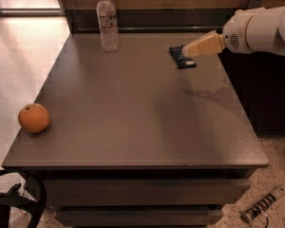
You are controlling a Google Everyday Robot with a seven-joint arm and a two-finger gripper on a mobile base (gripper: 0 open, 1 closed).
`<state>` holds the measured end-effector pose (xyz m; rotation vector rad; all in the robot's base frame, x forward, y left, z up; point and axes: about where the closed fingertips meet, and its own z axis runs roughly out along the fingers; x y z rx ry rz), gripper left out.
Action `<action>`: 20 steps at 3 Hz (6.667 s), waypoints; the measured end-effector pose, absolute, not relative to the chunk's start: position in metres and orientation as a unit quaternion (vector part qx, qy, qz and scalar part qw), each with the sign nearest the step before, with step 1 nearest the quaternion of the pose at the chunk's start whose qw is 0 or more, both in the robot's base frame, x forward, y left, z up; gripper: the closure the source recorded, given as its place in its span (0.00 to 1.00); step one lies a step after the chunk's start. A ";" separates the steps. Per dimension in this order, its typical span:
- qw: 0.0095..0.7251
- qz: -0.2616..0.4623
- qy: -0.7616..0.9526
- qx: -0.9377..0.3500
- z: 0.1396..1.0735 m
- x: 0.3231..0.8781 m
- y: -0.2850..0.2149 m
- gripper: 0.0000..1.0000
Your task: Move rxbar blueberry near orange
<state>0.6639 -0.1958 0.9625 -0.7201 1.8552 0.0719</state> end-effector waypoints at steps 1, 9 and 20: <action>0.565 0.022 0.771 -0.293 0.974 0.671 -0.197 0.00; 0.507 0.131 0.829 -0.196 0.822 0.755 -0.169 0.00; 0.521 0.146 0.799 -0.263 0.915 0.747 -0.183 1.00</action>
Offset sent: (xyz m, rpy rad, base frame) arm 0.0071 -0.0011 0.0118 0.0117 -0.0496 -0.0196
